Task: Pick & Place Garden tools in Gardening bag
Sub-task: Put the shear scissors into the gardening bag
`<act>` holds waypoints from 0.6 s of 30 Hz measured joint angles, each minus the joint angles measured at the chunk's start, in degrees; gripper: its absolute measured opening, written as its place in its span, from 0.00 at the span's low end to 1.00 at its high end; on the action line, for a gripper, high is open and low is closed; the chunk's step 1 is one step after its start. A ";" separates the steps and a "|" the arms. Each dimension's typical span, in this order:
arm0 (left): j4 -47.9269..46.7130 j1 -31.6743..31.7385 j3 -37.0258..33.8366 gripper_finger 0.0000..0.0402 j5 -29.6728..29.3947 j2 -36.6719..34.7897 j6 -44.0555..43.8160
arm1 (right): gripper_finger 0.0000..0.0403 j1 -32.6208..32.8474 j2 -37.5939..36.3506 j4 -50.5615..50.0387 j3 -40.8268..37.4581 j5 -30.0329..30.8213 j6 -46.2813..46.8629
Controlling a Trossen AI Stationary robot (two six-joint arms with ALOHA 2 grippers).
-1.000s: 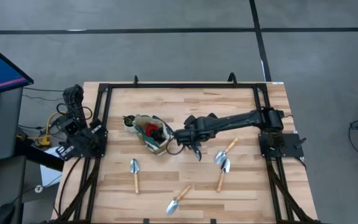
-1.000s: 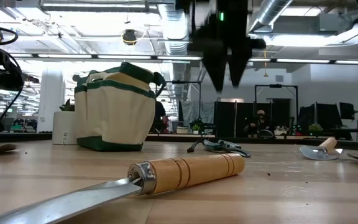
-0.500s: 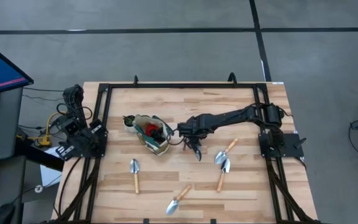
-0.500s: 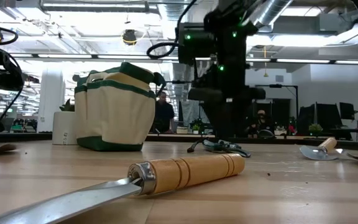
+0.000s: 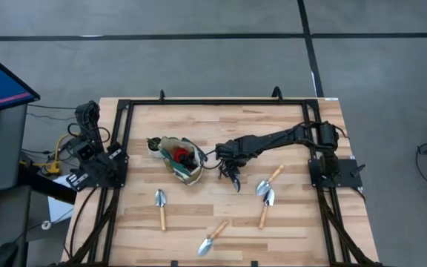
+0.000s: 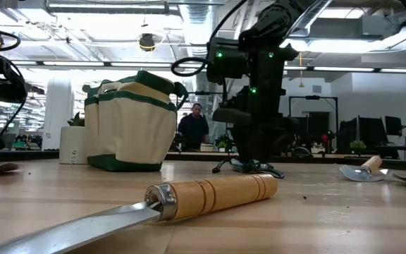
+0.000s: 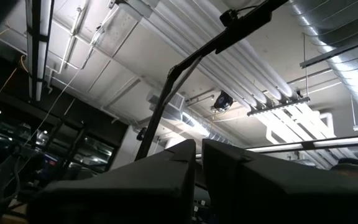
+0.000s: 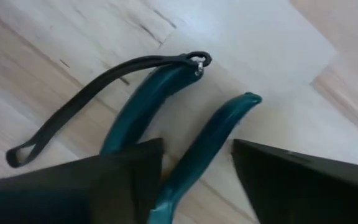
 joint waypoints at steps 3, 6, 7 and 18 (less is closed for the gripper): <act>0.00 0.00 0.00 0.05 0.00 0.00 0.00 | 0.21 0.04 0.07 0.08 -0.04 -0.01 -0.02; 0.00 0.00 0.01 0.05 -0.01 0.00 0.00 | 0.09 -0.16 0.15 0.10 -0.09 0.26 -0.65; 0.00 0.00 0.01 0.05 0.00 0.00 0.00 | 0.09 -0.20 0.19 0.11 -0.10 0.45 -1.11; 0.02 0.00 0.00 0.05 0.00 0.00 0.00 | 0.09 4.59 -8.69 1.15 -0.42 13.07 -2.02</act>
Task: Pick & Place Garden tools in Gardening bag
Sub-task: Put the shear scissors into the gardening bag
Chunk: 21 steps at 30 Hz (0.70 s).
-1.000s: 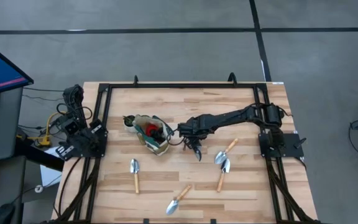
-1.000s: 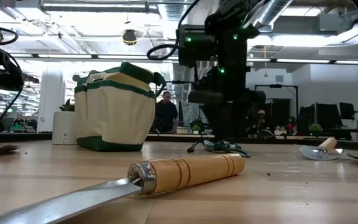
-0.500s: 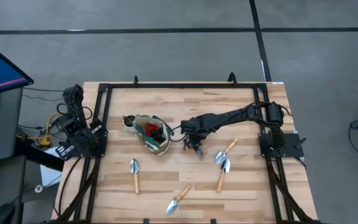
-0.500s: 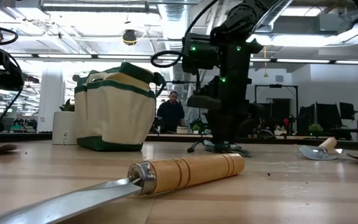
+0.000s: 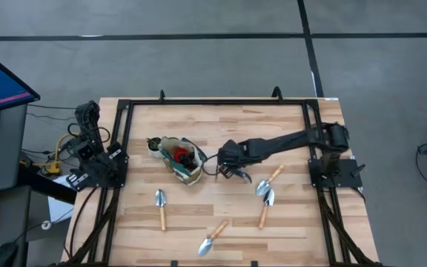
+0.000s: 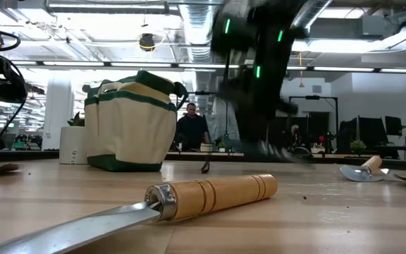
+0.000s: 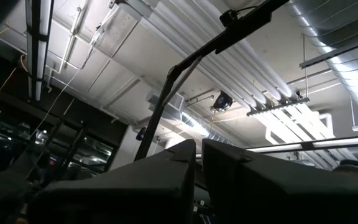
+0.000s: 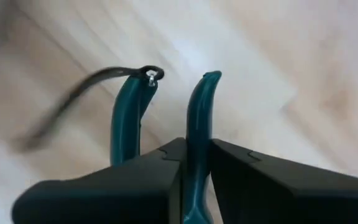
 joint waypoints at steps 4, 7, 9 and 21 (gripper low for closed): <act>-0.01 0.00 0.00 0.05 0.00 0.00 0.00 | 0.09 3.99 -6.08 0.77 -0.13 9.22 3.91; -0.02 0.00 0.01 0.05 0.00 -0.02 0.00 | 0.09 9.29 -9.64 7.17 0.08 19.06 5.01; -0.04 0.00 0.02 0.05 -0.01 -0.02 0.00 | 0.09 12.96 -10.41 12.04 0.13 25.37 4.05; -0.04 0.00 0.02 0.05 -0.01 -0.02 0.00 | 0.09 22.75 1.73 53.96 0.06 47.87 -19.66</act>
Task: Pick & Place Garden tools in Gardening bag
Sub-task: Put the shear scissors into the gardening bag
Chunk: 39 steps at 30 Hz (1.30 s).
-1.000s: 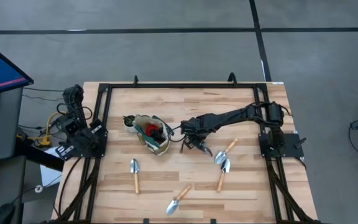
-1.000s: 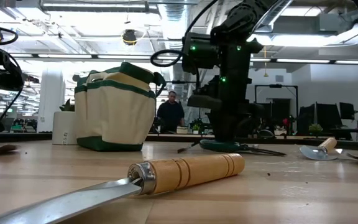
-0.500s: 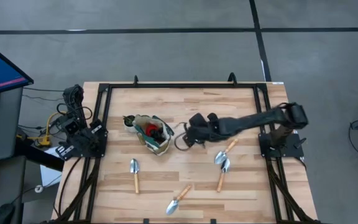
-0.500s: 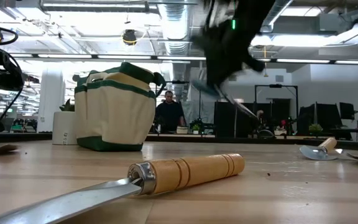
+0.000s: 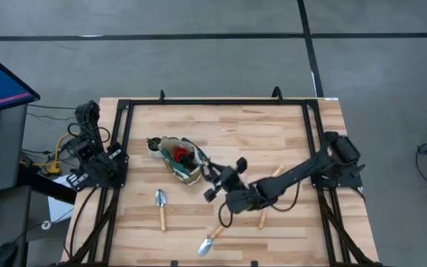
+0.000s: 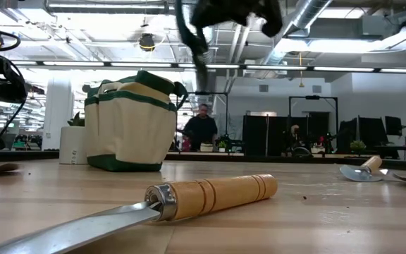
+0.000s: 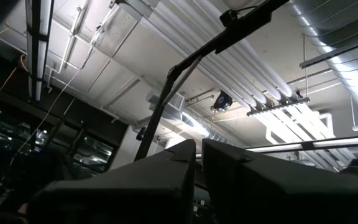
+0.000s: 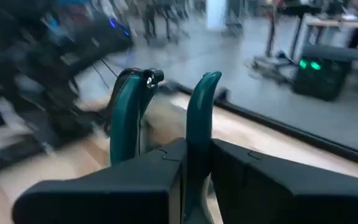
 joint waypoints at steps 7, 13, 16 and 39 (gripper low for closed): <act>0.00 0.00 -0.01 0.05 -0.01 0.00 0.00 | 0.09 -0.87 7.75 33.82 0.04 -5.32 -20.17; 0.02 0.00 0.00 0.05 0.01 0.00 0.01 | 0.09 -1.50 9.58 42.52 0.11 -5.57 -28.25; 0.00 0.00 0.00 0.05 0.01 0.00 0.00 | 0.09 -2.08 9.60 42.62 0.11 -5.58 -28.06; -0.02 0.00 -0.01 0.05 0.00 0.00 -0.17 | 0.09 -0.69 19.85 73.57 0.32 -2.01 -46.36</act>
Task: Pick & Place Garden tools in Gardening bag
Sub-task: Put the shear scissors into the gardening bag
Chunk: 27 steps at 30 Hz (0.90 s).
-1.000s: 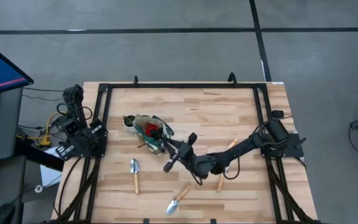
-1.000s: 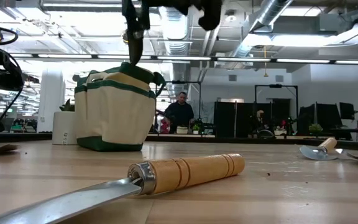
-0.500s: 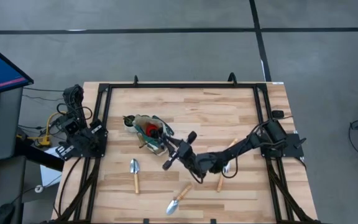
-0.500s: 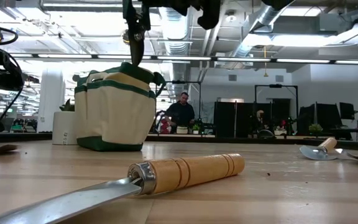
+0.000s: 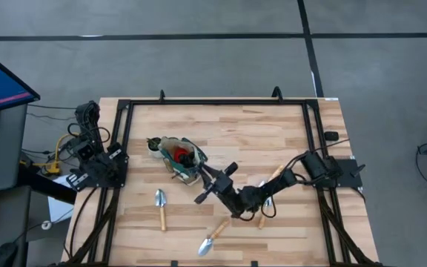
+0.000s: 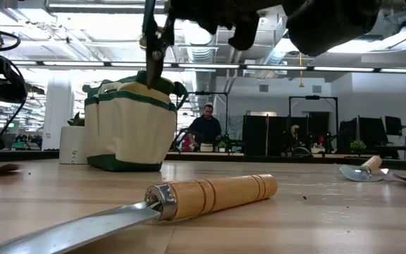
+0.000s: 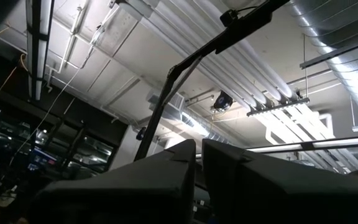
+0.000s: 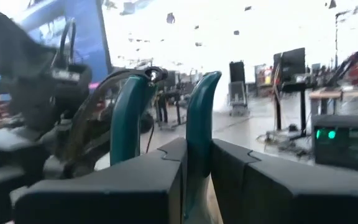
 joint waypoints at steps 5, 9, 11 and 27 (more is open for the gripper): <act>0.02 0.00 -0.01 0.05 0.03 0.00 0.00 | 0.09 -0.81 -0.15 -0.09 0.03 -0.61 -1.81; 0.02 0.00 -0.01 0.05 0.01 0.00 0.00 | 0.09 -1.56 0.67 -1.47 0.06 -0.56 1.24; 0.02 0.00 0.01 0.05 0.01 0.00 0.00 | 0.09 -1.57 1.15 -2.81 -0.01 -0.45 2.27; 0.04 0.00 0.01 0.05 0.01 0.00 0.00 | 0.09 -2.71 1.16 -10.71 0.03 -3.02 7.60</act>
